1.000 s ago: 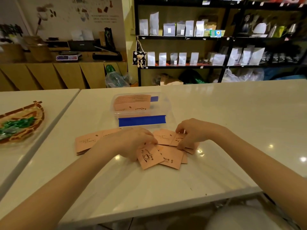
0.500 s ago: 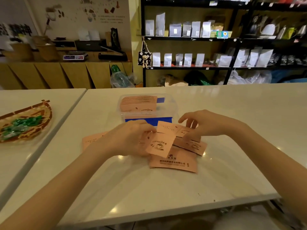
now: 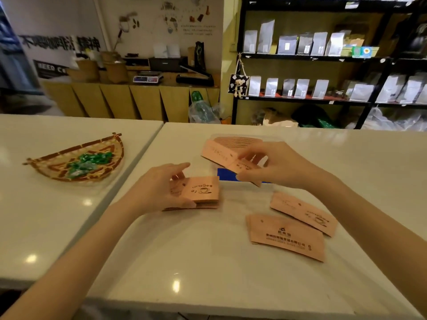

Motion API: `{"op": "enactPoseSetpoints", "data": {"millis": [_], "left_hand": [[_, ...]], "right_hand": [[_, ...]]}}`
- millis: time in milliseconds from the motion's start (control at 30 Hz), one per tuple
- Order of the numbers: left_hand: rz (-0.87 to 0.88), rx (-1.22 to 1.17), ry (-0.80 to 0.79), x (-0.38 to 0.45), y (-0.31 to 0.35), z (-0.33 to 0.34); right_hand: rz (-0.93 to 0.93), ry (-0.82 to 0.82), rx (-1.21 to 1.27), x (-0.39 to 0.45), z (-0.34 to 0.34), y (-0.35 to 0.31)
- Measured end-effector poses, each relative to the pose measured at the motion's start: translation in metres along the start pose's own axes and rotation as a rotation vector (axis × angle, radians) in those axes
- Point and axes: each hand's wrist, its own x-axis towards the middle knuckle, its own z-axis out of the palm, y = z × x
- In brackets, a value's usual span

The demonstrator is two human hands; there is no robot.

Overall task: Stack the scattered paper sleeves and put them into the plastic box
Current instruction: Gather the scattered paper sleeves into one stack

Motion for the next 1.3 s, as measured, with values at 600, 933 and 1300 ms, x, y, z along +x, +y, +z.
{"op": "enactPoseSetpoints", "data": {"millis": [600,933,1300], "left_hand": [[-0.018,-0.087,0.009,0.002,-0.022,0.014],[0.264,-0.118,0.017,-0.003,0.051,0.000],[0.441,-0.068,-0.319,0.009,0.125,0.037]], "right_hand": [[-0.109,-0.218,-0.260,0.030,0.076,-0.028],[-0.101,-0.190,-0.123,0.013,0.032,-0.011],[0.277,-0.145,-0.203,-0.049,-0.024,0.056]]}}
